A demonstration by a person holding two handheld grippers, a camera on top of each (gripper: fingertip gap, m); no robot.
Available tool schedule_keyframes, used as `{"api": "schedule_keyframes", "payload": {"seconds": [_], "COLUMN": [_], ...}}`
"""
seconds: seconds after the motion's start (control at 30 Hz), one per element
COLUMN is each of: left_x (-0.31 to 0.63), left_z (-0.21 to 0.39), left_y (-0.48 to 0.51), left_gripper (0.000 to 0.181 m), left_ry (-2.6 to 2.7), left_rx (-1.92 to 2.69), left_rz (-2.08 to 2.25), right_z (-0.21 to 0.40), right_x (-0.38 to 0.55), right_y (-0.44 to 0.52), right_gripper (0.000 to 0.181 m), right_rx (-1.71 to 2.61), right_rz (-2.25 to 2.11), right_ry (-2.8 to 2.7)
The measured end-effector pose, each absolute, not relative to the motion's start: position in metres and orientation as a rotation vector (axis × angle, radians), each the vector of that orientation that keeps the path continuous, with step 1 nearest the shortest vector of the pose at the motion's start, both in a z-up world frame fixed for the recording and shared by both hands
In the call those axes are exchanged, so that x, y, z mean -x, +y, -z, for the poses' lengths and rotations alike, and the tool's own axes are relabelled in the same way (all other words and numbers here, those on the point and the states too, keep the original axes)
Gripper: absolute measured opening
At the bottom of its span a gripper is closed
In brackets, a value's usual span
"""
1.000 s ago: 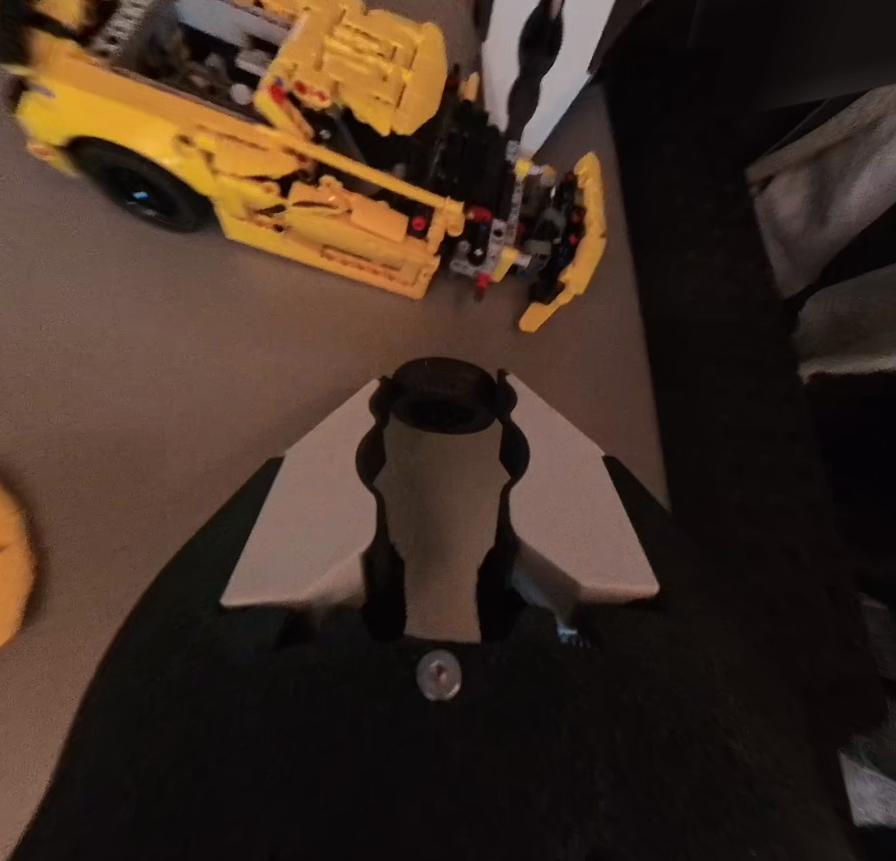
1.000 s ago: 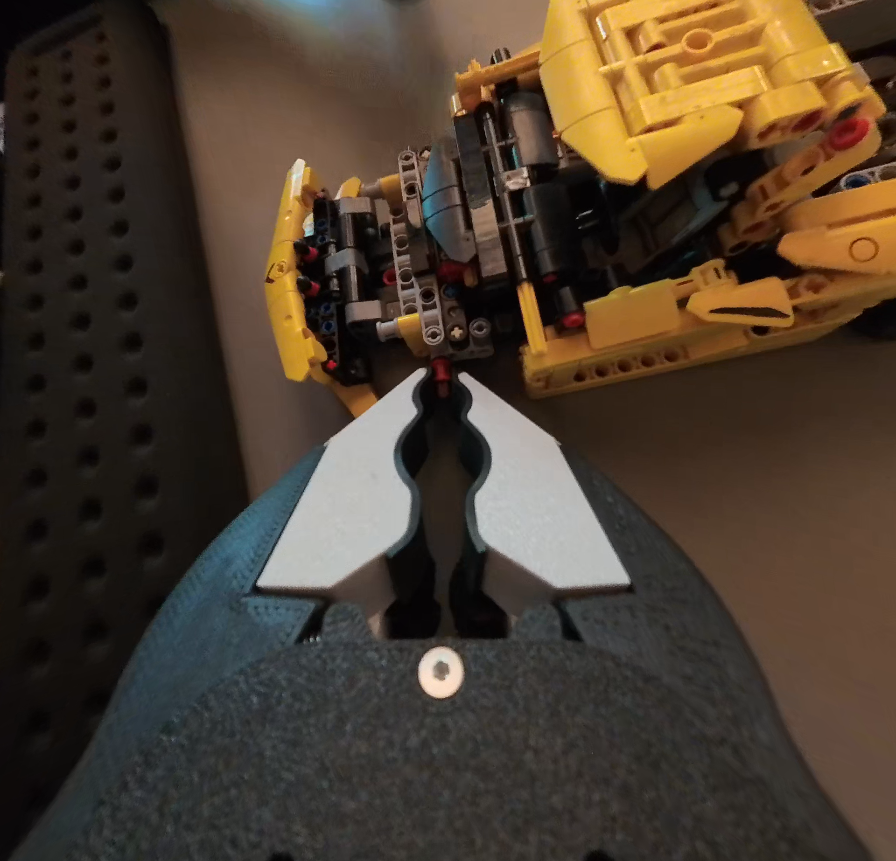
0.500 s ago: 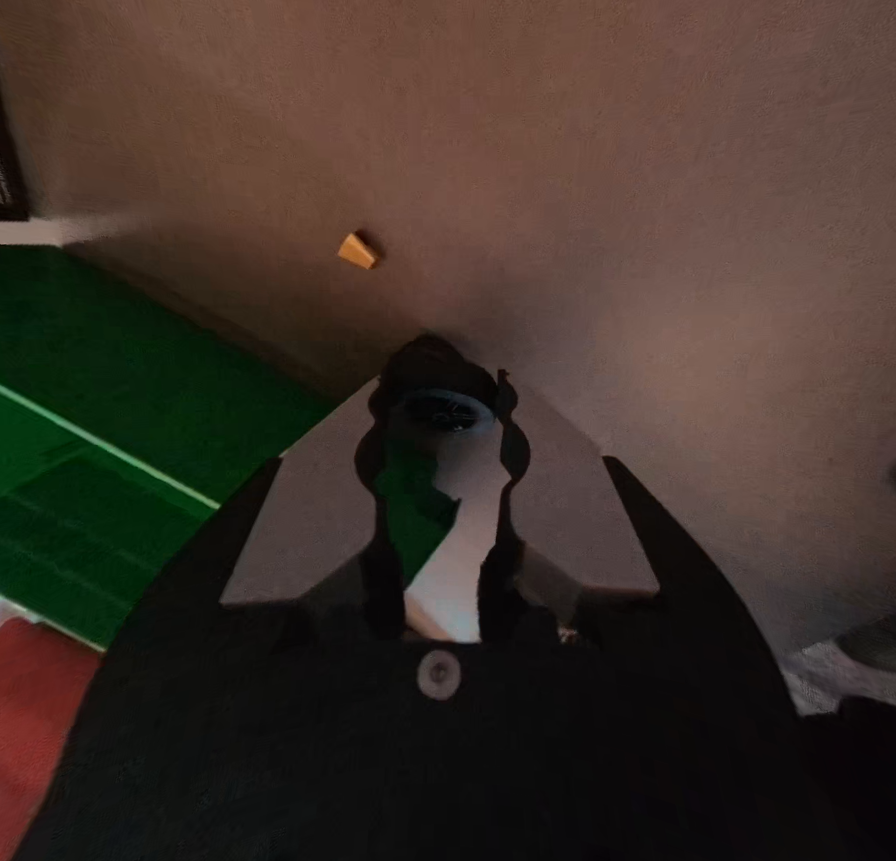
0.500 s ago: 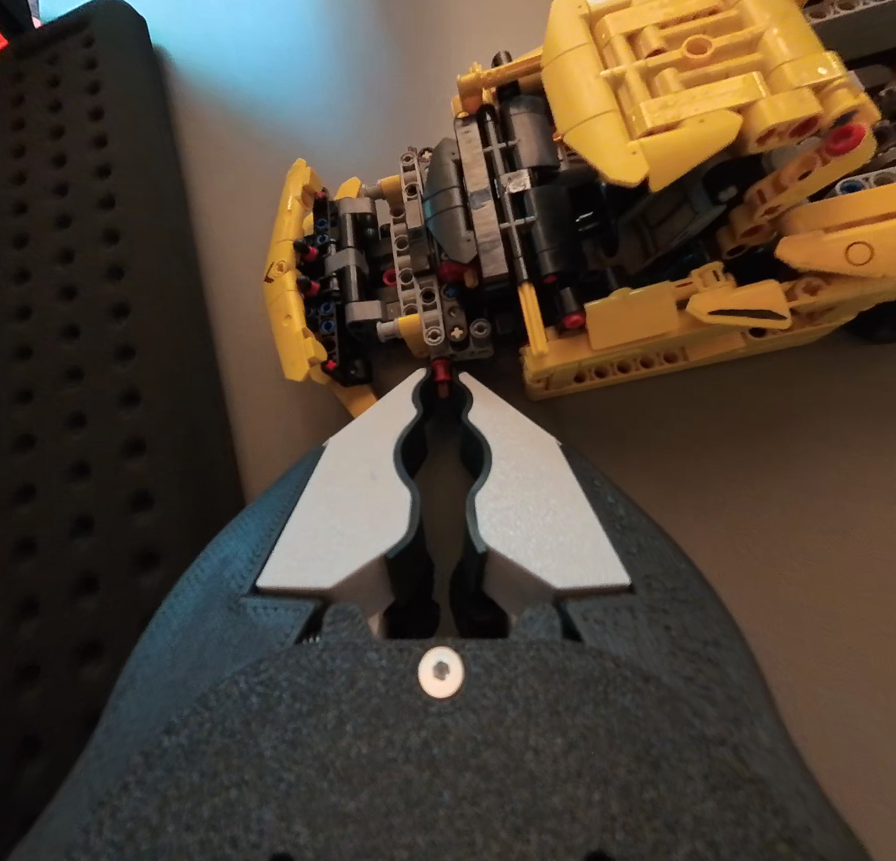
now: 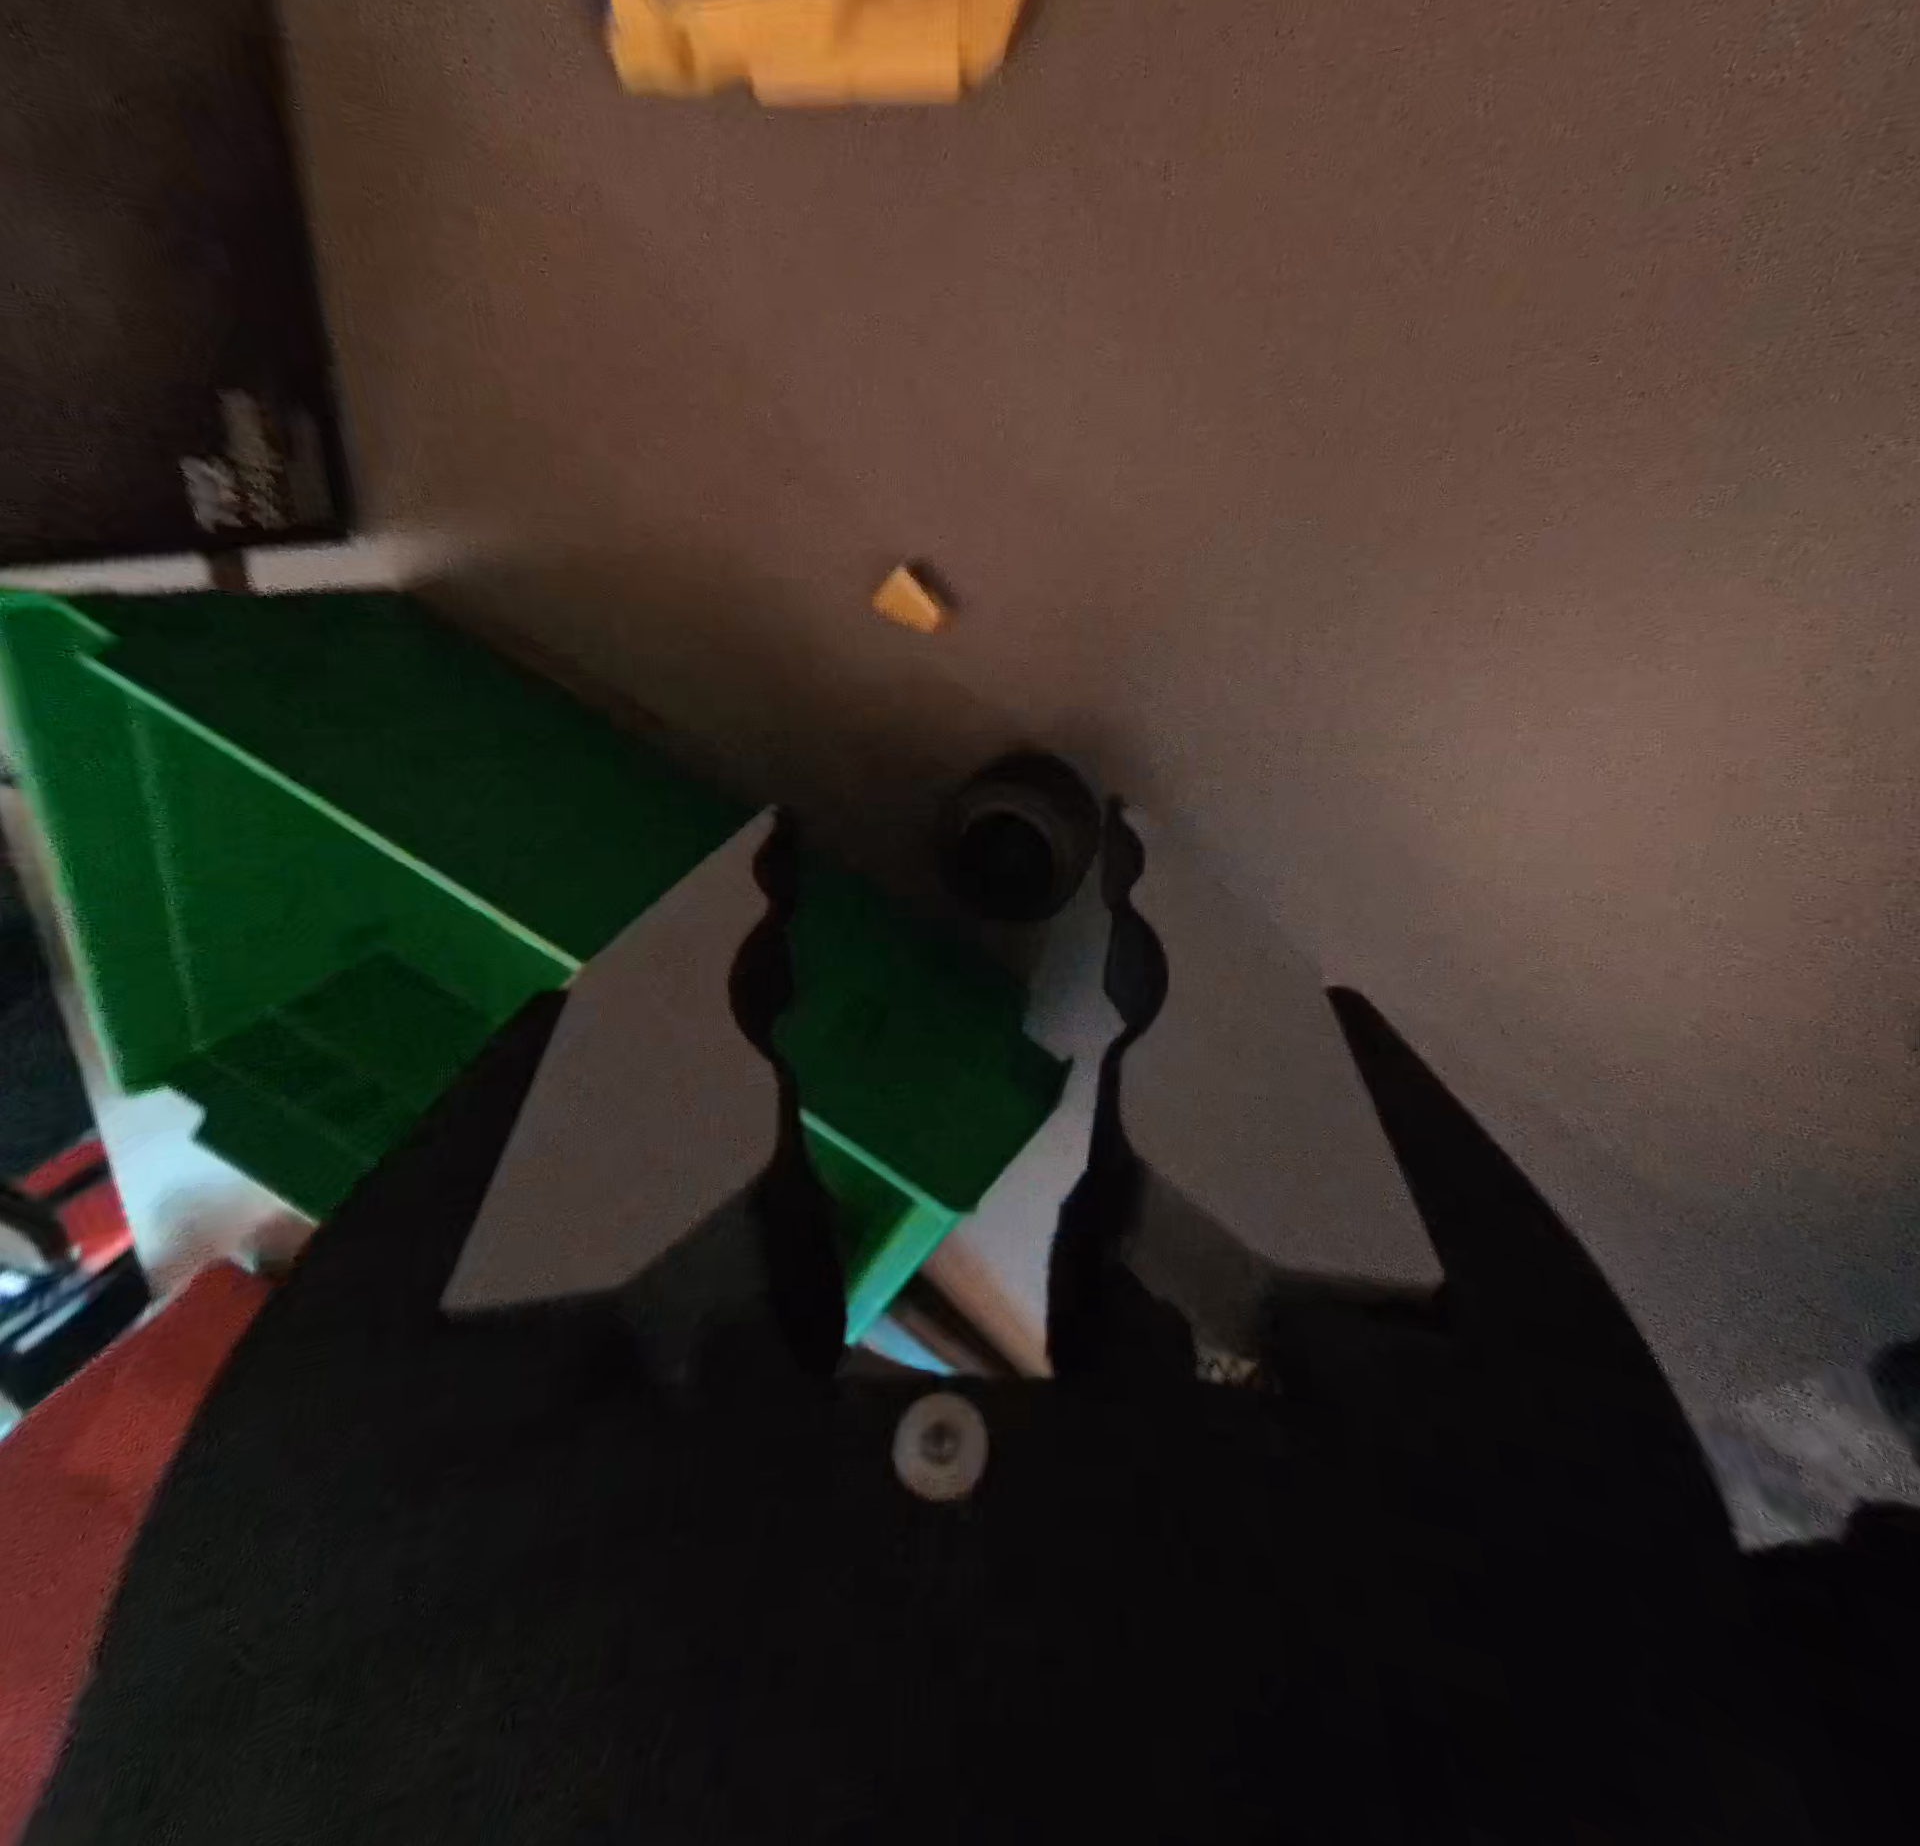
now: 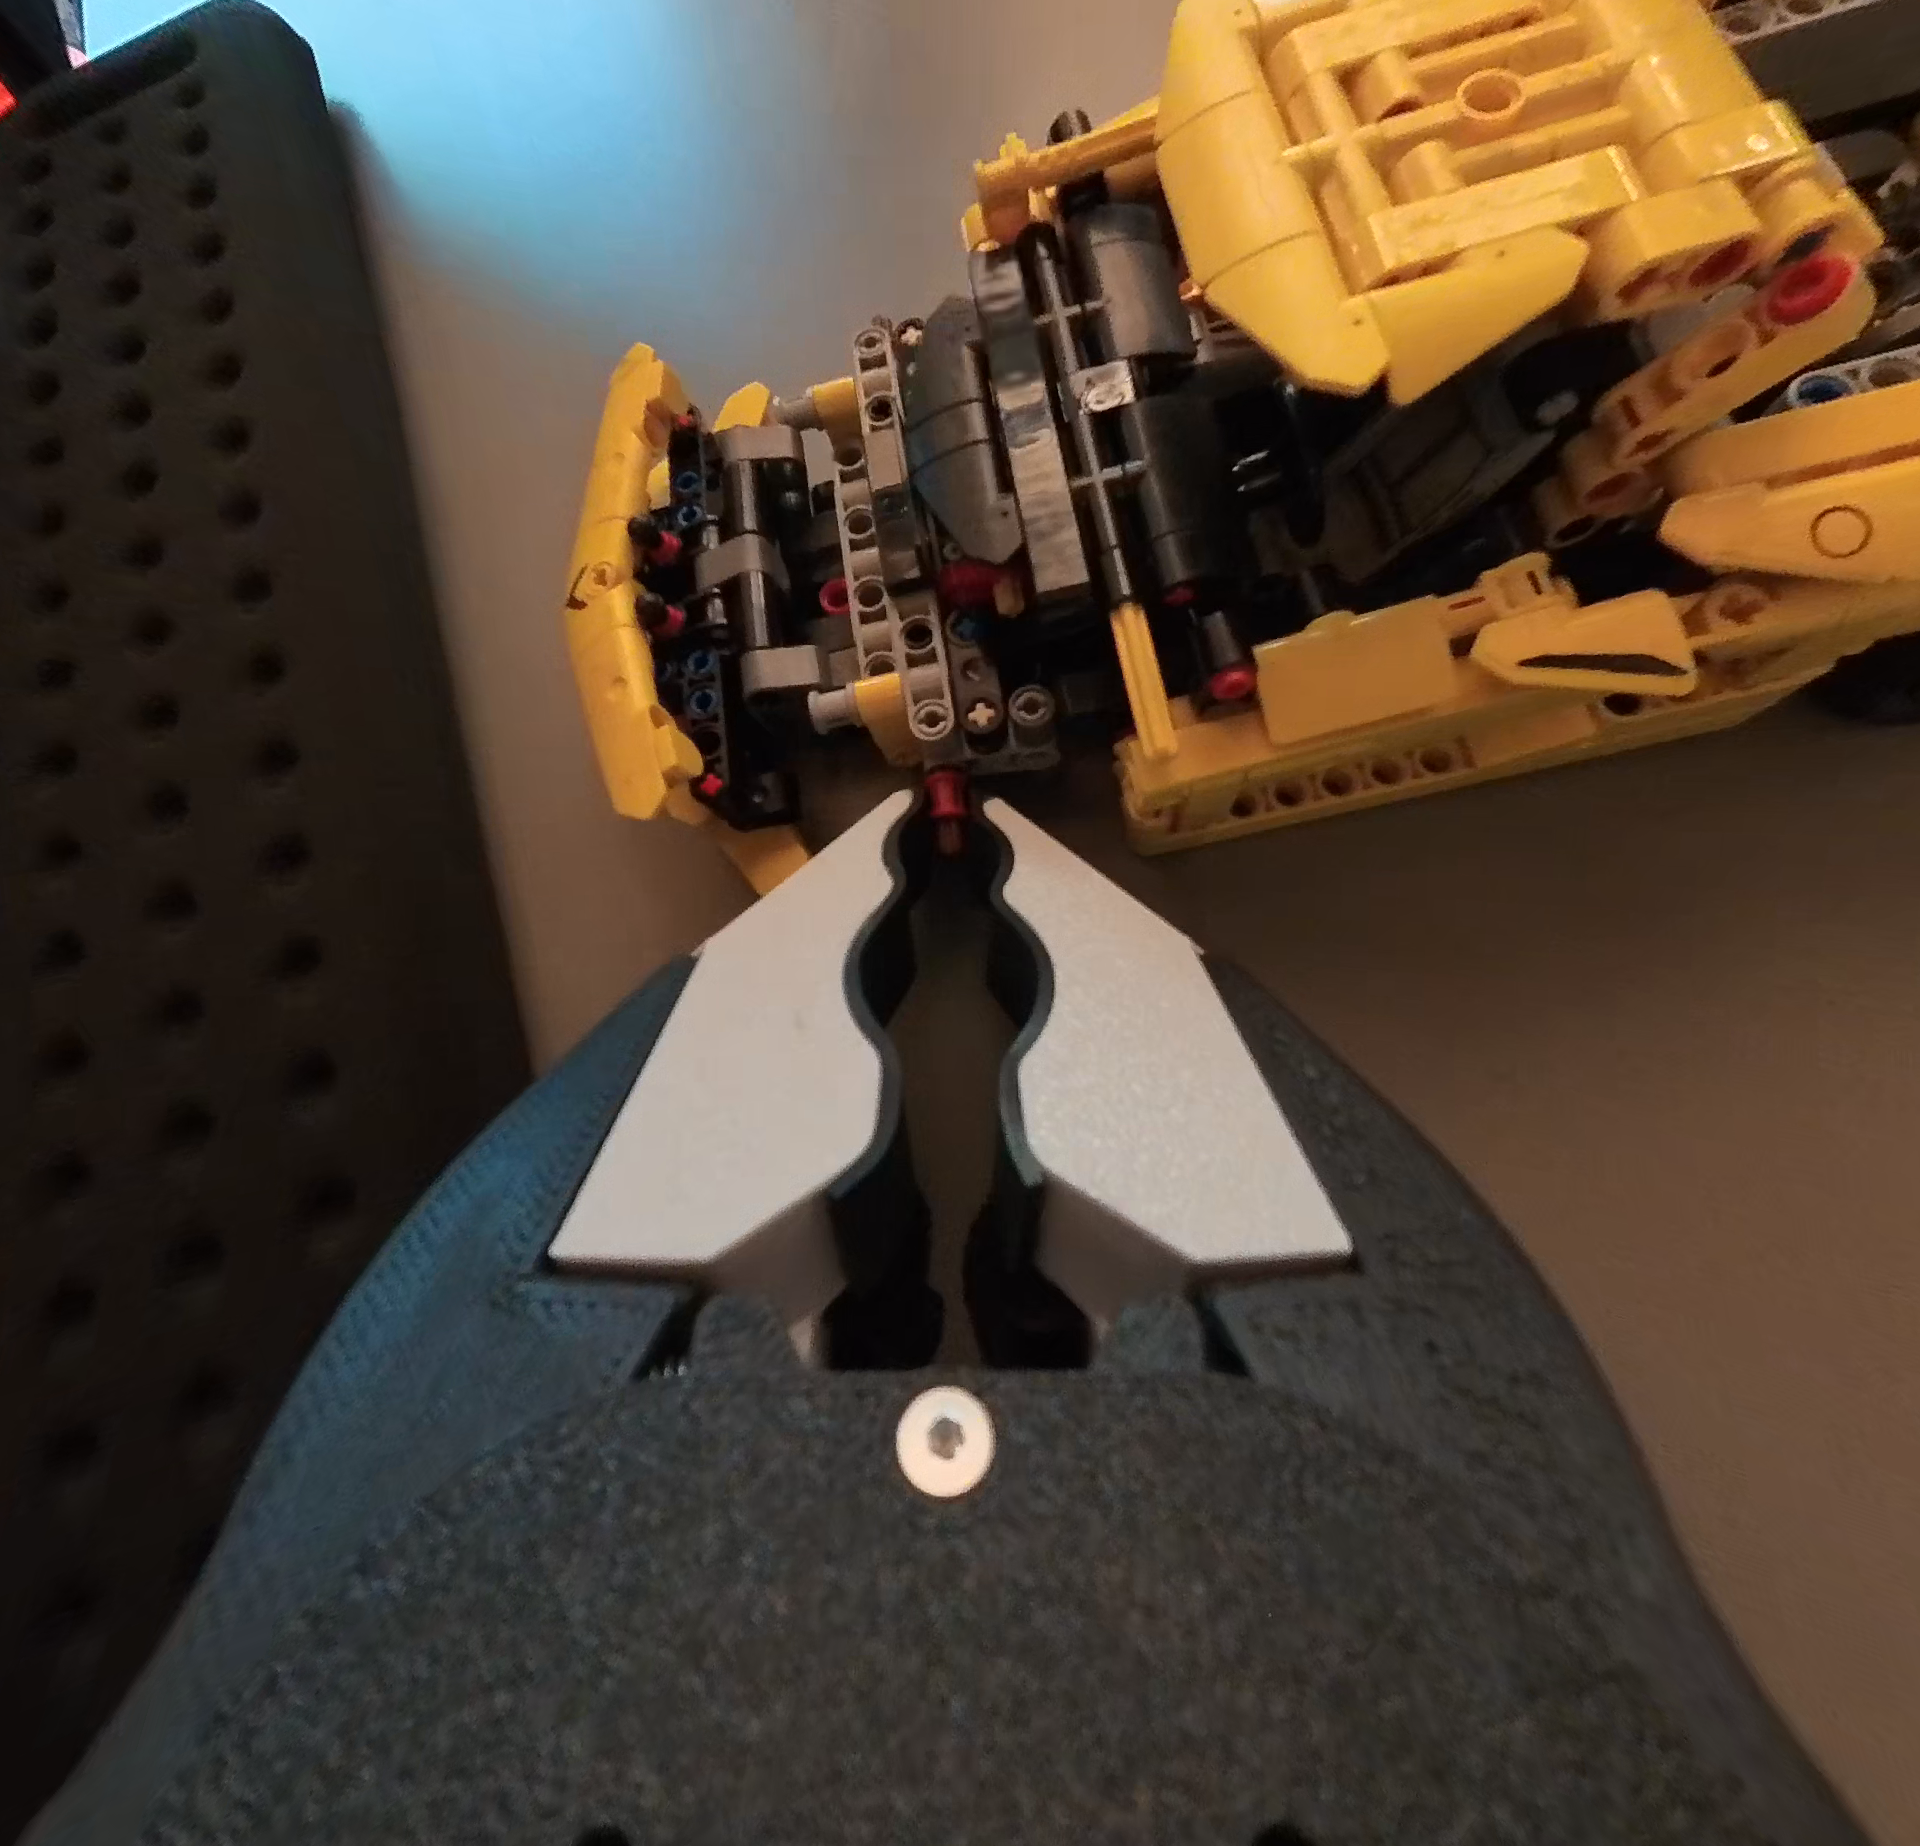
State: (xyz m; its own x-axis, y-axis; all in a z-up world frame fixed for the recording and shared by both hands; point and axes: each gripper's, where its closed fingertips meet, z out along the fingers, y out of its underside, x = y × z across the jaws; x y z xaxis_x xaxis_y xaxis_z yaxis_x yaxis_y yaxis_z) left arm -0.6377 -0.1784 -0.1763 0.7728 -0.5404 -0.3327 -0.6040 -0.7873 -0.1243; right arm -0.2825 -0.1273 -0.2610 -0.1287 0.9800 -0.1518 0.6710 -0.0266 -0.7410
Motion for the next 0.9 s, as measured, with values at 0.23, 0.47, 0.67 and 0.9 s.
{"api": "schedule_keyframes", "payload": {"seconds": [0.23, 0.47, 0.67, 0.9], "left_x": [0.436, 0.385, 0.372, 0.366], "left_z": [0.177, 0.232, 0.245, 0.259], "left_y": [-0.143, -0.156, -0.159, -0.158], "left_gripper": [0.049, 0.049, 0.020, 0.018], "left_ry": [1.015, 1.025, 1.144, 1.203], "left_rx": [2.065, 2.044, 1.987, 2.029], "left_rz": [0.423, 0.802, 0.704, 0.604], "right_z": [0.257, 0.255, 0.254, 0.254], "right_x": [0.278, 0.274, 0.274, 0.275], "right_y": [-0.129, -0.127, -0.126, -0.120], "right_gripper": [0.021, 0.018, 0.004, 0.004], "right_rx": [1.756, 1.758, 1.707, 1.750], "right_rz": [-1.048, -1.056, -1.001, -1.012], "right_ry": [-1.796, -1.774, -1.785, -1.752]}}
